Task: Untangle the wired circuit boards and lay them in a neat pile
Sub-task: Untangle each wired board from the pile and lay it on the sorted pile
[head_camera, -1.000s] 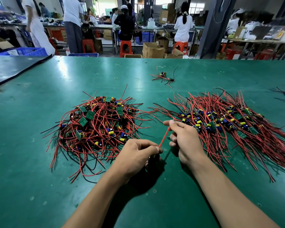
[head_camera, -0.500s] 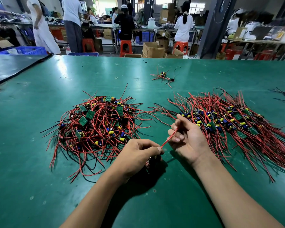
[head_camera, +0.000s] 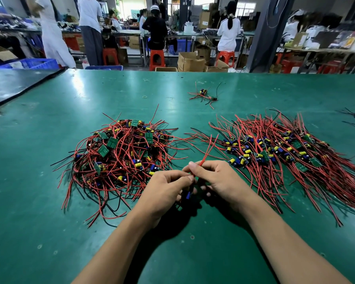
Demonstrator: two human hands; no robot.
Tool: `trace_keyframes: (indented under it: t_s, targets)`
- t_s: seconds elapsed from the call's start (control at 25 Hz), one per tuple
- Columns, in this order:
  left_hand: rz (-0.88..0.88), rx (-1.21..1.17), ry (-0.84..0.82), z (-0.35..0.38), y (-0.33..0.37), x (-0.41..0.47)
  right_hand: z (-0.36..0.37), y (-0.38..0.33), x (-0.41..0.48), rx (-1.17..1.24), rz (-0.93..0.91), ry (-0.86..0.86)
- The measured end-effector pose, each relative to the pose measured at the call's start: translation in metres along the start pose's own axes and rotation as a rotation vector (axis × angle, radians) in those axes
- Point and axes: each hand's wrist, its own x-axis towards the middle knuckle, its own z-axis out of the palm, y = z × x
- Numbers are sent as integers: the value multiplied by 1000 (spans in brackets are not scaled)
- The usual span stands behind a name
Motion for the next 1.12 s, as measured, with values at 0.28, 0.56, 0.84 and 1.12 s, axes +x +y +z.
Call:
trace_keyframes:
  t_s: [0.28, 0.56, 0.84, 1.12]
  targets:
    - [-28, 55, -123, -1, 3, -3, -9, 2, 18, 183, -136, 380]
    - [-46, 63, -166, 0, 7, -6, -22, 5, 22, -25, -376, 694]
    - [-68, 11, -126, -2, 7, -6, -30, 10, 19, -400, -547, 817]
    - [-77, -35, -44, -1, 9, -5, -23, 6, 17, -327, -464, 773]
